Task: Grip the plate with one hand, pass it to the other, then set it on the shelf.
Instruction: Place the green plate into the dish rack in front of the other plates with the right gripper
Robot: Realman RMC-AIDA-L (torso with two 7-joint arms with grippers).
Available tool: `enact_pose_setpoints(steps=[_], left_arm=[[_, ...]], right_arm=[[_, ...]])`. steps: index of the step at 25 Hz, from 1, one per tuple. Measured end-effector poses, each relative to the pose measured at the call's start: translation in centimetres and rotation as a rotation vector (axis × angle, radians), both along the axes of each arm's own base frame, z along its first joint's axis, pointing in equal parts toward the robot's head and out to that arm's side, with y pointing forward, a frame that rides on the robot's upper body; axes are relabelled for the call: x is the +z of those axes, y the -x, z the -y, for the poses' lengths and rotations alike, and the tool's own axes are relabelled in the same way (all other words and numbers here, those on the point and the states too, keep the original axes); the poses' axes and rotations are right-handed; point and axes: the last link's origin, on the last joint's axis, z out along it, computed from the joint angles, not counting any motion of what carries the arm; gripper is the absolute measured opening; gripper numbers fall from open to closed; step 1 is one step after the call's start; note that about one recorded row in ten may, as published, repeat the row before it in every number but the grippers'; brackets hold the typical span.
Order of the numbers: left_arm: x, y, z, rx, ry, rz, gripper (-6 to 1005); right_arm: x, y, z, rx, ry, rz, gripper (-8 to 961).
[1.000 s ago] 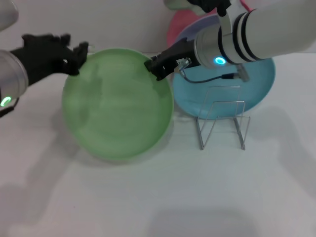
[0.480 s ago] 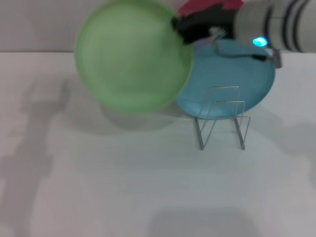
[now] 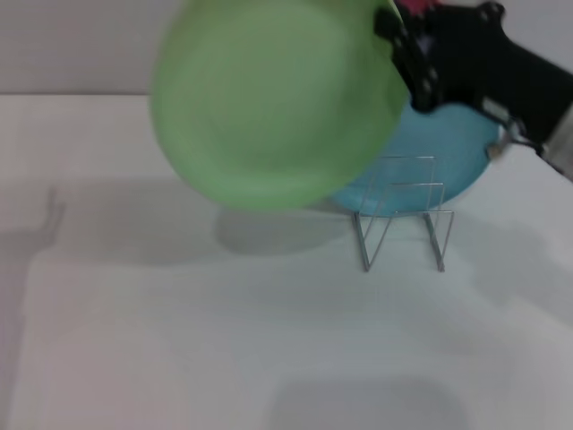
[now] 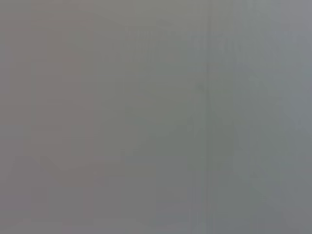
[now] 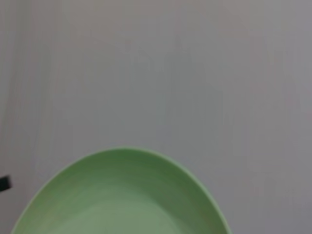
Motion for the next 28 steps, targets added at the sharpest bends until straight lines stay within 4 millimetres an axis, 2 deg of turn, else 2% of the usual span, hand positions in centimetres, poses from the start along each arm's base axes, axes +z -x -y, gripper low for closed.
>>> enact_pose_setpoints(steps=[1,2,3,5,6,7,11,18,28], left_arm=[[-0.4,1.0,0.0,0.008,0.022,0.01,801],[-0.4,1.0,0.0,0.008,0.022,0.01,801],[-0.6,1.3,0.0,0.012,0.031,0.016,801],[-0.9,1.8,0.1,0.021,0.048,0.027,801],[-1.0,2.0,0.1,0.024,0.054,0.03,801],[-1.1,2.2,0.2,0.029,0.059,0.031,801],[-1.4,2.5,0.3,0.04,0.073,0.025,801],[-1.8,2.9,0.4,0.056,0.091,0.023,801],[-2.4,3.3,0.6,0.058,0.13,0.062,801]], right_arm=[[-0.6,-2.4,1.0,0.088,-0.086,0.004,28],[-0.8,-3.4,1.5,0.122,-0.134,0.011,28],[-0.8,-3.4,1.5,0.122,-0.134,0.011,28],[-0.7,-4.9,2.5,0.184,-0.249,0.01,28],[-0.1,-6.3,3.0,0.213,-0.355,0.033,28],[-0.1,-6.3,3.0,0.213,-0.355,0.033,28],[1.8,-8.5,3.6,0.195,-0.454,0.011,27],[3.2,-10.1,4.5,0.15,-0.482,-0.031,27],[2.0,-12.0,4.6,0.087,-0.455,-0.023,27]])
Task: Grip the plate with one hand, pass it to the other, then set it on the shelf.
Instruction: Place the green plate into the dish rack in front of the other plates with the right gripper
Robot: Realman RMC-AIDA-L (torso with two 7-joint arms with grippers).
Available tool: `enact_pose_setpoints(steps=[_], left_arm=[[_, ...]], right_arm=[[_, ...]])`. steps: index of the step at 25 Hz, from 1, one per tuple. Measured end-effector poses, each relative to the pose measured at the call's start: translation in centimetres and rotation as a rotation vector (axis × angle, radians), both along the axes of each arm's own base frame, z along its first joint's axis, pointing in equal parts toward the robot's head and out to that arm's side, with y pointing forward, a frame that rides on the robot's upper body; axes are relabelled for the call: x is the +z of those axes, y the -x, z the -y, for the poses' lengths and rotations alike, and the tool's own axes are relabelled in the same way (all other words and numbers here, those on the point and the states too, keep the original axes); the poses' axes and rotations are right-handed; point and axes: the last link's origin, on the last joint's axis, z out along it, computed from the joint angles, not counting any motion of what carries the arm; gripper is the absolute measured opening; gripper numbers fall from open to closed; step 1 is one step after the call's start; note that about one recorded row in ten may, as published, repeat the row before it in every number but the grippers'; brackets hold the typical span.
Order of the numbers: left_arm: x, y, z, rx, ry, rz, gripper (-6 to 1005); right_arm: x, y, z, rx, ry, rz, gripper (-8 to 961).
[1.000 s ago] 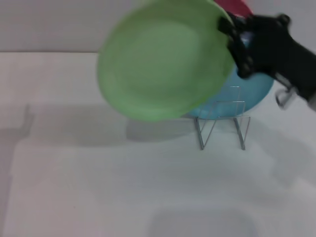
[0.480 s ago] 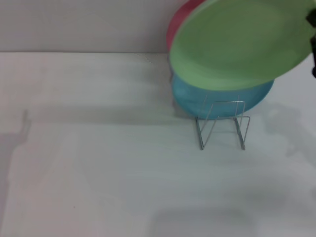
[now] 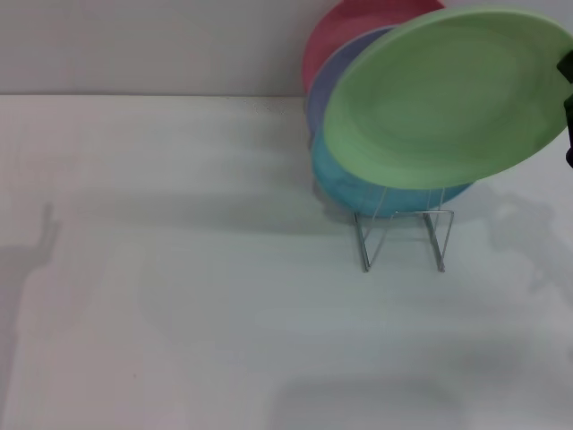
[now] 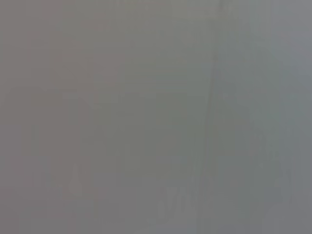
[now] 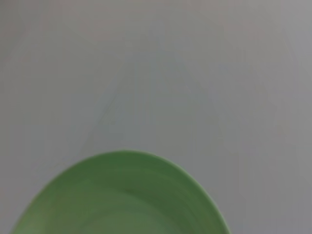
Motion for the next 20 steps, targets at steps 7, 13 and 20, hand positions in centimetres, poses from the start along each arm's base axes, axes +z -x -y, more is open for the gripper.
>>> enact_pose_setpoints(steps=[7,13,20], left_arm=[[-0.3,0.1,0.1,0.001,0.014,-0.004,801],[-0.6,0.1,0.1,0.005,0.027,-0.003,801],[-0.8,0.0,0.1,0.003,0.042,-0.003,801]], right_arm=[[-0.1,-0.4,0.0,0.001,0.002,0.003,27],[-0.7,-0.9,0.0,-0.022,0.018,0.0,28],[-0.6,-1.8,0.3,-0.046,0.02,0.011,28]])
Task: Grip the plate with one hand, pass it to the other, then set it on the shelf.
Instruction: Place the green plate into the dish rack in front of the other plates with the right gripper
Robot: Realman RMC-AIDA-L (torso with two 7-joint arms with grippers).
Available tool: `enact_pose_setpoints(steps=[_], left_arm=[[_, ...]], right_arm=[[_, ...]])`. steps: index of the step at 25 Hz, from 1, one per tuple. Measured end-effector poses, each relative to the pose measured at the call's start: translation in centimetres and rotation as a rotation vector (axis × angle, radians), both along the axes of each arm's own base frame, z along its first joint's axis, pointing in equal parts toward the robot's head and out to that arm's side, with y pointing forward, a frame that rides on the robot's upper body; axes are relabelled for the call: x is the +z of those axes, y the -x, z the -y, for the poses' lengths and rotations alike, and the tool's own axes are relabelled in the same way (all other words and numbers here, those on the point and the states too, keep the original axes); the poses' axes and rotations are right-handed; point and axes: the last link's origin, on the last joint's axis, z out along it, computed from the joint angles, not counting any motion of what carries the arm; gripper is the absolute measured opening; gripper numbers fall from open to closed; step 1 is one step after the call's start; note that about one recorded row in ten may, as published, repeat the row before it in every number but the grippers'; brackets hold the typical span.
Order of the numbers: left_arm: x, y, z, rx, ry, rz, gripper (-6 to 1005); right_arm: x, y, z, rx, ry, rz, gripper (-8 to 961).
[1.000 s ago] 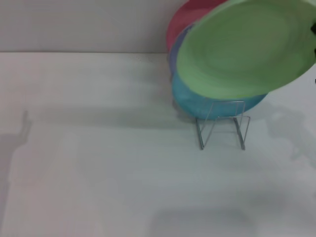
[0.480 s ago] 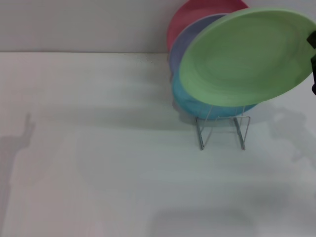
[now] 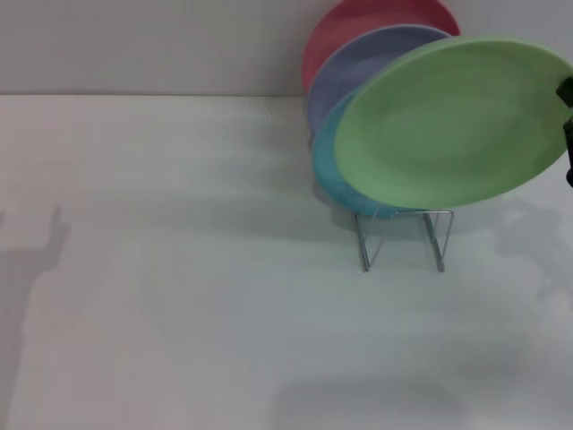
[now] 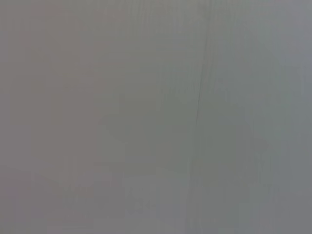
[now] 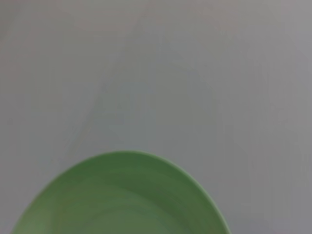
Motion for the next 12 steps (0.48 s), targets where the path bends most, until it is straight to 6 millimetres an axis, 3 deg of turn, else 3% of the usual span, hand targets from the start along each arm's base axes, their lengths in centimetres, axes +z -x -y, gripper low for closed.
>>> enact_pose_setpoints(steps=[12], left_arm=[[-0.02,-0.21,-0.31,-0.01,0.006,-0.005,801]], right_arm=[[-0.05,-0.39,-0.1,-0.011,0.009,0.015,27]])
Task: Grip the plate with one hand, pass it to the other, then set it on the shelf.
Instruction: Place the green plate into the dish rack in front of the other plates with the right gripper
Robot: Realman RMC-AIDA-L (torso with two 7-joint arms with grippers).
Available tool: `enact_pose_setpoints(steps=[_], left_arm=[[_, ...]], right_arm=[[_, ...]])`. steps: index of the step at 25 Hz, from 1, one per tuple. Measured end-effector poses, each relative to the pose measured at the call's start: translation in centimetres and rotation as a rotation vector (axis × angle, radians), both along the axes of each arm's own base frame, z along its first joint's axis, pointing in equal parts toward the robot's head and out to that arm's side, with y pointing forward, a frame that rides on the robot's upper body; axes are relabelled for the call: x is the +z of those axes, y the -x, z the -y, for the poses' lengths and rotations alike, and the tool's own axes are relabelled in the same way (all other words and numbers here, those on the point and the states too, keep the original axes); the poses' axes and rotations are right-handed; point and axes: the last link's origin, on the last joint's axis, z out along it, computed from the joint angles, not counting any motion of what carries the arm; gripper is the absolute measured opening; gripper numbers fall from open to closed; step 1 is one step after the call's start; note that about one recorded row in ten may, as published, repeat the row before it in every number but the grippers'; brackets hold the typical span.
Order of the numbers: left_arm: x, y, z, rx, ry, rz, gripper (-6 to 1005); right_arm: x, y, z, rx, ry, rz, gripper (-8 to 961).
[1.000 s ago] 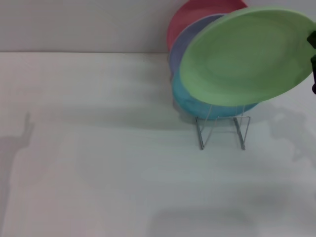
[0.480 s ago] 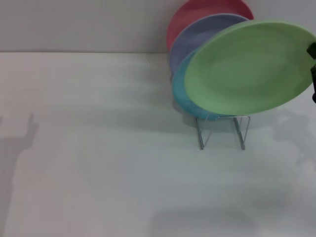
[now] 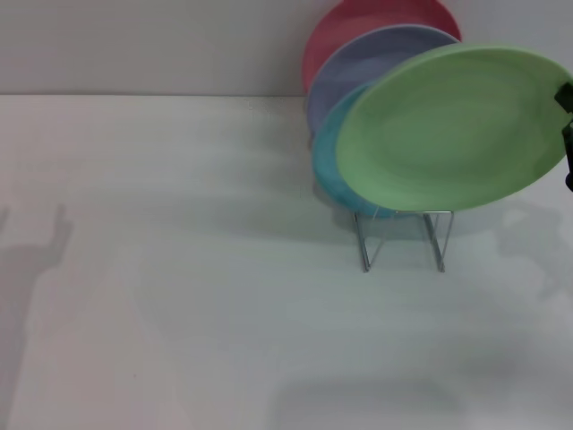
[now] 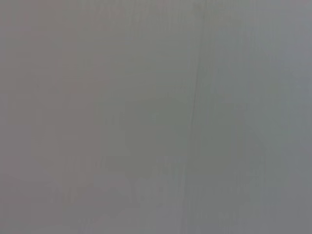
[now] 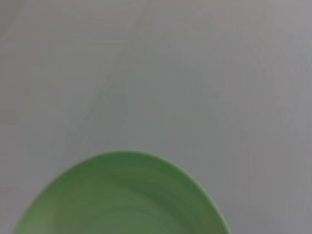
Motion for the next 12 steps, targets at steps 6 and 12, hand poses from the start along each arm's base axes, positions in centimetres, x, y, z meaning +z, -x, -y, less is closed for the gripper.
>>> enact_pose_setpoints(steps=[6,12], left_arm=[[-0.01,-0.02,-0.01,-0.001,0.001,-0.001,801],[-0.01,-0.1,-0.11,-0.004,0.001,-0.001,801]], right_arm=[[-0.23,-0.58,-0.22,-0.03,0.012,0.012,41],[-0.71,-0.89,-0.43,-0.052,0.036,0.036,69]])
